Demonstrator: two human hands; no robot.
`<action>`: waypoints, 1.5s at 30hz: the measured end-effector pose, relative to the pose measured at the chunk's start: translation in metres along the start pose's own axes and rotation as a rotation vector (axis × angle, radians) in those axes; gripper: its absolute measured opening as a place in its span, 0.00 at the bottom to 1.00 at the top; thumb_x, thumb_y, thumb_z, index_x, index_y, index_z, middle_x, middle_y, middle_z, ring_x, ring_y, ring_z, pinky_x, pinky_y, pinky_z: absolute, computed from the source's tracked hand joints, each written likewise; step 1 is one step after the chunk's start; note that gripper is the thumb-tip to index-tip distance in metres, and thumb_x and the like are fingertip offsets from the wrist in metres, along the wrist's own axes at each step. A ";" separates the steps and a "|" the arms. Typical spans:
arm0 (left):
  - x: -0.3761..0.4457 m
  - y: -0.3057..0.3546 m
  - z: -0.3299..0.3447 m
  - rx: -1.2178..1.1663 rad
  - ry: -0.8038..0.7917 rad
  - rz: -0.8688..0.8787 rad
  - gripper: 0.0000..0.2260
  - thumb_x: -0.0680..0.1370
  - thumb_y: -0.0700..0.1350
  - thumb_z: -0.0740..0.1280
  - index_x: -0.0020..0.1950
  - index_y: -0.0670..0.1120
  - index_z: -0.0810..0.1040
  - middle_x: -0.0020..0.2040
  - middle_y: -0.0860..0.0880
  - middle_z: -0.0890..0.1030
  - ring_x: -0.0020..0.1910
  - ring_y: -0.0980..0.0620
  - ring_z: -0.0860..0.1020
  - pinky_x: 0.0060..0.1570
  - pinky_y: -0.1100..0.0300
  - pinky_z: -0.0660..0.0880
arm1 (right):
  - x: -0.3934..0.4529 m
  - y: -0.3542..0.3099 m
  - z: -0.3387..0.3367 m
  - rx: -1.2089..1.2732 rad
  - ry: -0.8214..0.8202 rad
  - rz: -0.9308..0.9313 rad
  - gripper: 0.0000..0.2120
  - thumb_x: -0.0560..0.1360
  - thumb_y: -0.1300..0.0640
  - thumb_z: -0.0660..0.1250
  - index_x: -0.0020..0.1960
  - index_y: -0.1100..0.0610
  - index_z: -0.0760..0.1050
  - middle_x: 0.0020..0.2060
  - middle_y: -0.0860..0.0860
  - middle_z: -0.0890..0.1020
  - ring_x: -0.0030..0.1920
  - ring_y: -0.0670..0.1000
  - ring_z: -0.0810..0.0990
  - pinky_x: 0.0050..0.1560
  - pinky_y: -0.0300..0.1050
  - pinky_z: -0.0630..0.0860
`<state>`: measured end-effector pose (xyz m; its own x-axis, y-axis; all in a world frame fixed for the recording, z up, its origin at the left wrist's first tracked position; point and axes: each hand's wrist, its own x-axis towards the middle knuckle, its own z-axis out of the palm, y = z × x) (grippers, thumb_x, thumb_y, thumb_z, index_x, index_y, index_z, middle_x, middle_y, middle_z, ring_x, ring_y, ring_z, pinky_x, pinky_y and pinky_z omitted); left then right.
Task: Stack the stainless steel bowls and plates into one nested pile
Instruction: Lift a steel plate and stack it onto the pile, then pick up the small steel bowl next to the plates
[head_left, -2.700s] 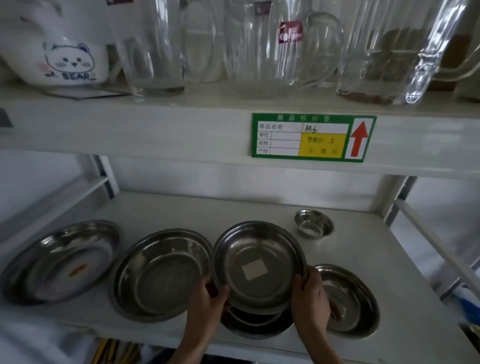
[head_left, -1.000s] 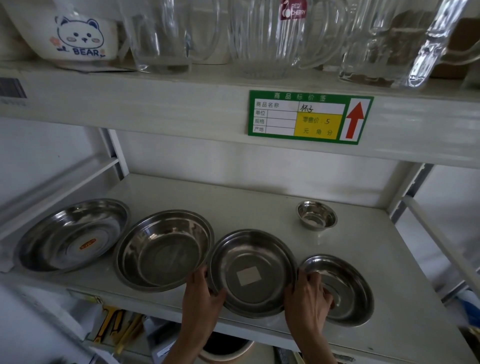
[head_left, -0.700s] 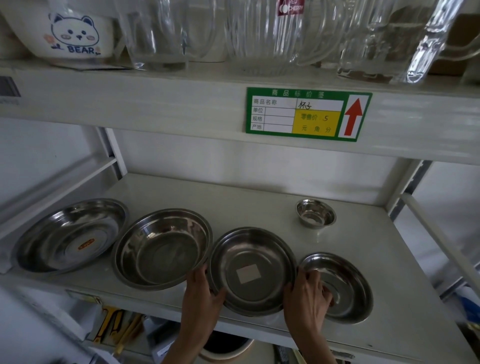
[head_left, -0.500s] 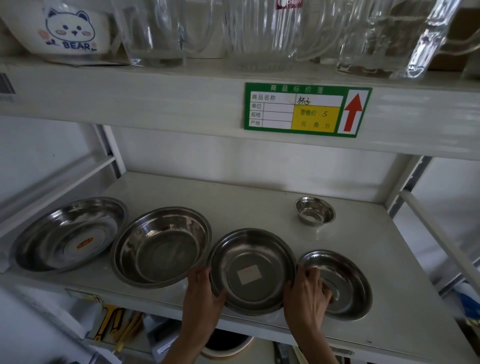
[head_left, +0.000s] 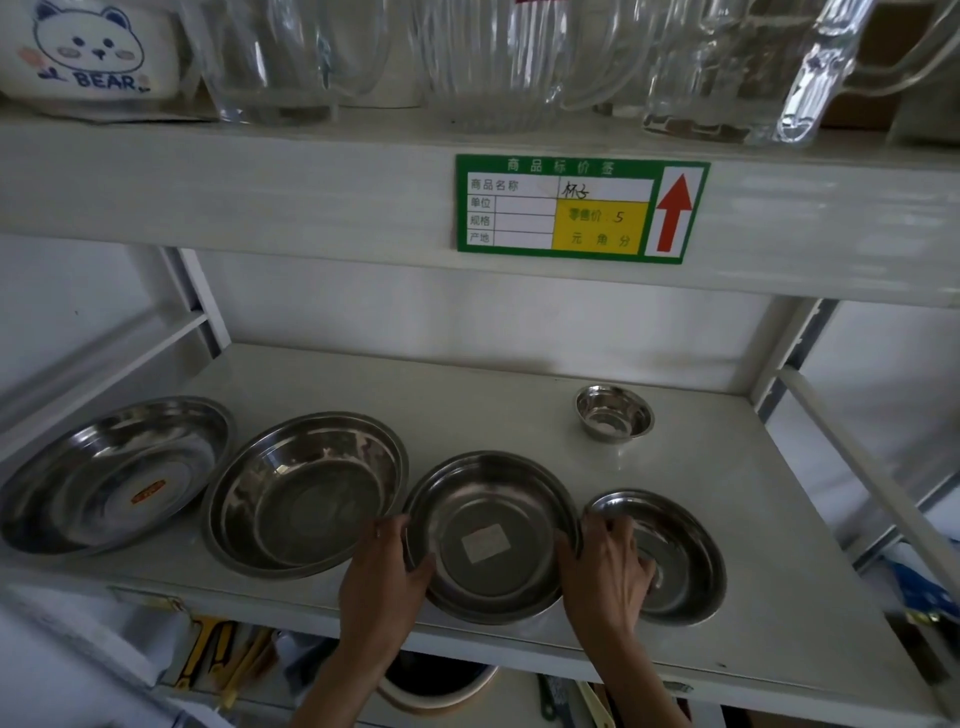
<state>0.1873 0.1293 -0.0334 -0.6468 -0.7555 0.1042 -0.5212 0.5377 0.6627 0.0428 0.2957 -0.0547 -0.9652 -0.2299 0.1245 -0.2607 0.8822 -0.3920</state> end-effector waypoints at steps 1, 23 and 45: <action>0.004 0.003 -0.001 -0.012 -0.010 0.003 0.19 0.74 0.53 0.70 0.63 0.51 0.72 0.57 0.52 0.78 0.51 0.59 0.75 0.49 0.63 0.72 | 0.004 -0.001 -0.002 0.007 0.006 0.002 0.19 0.78 0.43 0.59 0.65 0.49 0.70 0.61 0.51 0.71 0.60 0.52 0.74 0.62 0.53 0.64; 0.115 0.141 0.059 -0.137 -0.326 0.197 0.11 0.75 0.49 0.66 0.52 0.44 0.81 0.53 0.45 0.84 0.54 0.46 0.81 0.56 0.57 0.75 | 0.176 0.033 -0.040 0.380 -0.129 0.380 0.23 0.78 0.47 0.59 0.62 0.64 0.75 0.60 0.63 0.79 0.60 0.63 0.77 0.59 0.52 0.73; 0.123 0.158 0.109 -0.908 -0.522 -0.580 0.11 0.80 0.41 0.60 0.38 0.42 0.73 0.33 0.44 0.76 0.28 0.51 0.71 0.31 0.60 0.71 | 0.238 0.051 0.012 0.714 -0.226 0.527 0.22 0.78 0.51 0.62 0.62 0.69 0.73 0.51 0.63 0.80 0.49 0.62 0.81 0.45 0.48 0.77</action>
<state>-0.0354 0.1617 0.0030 -0.7029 -0.4419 -0.5574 -0.3620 -0.4523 0.8151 -0.2005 0.2812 -0.0558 -0.9240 -0.0114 -0.3822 0.3366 0.4496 -0.8274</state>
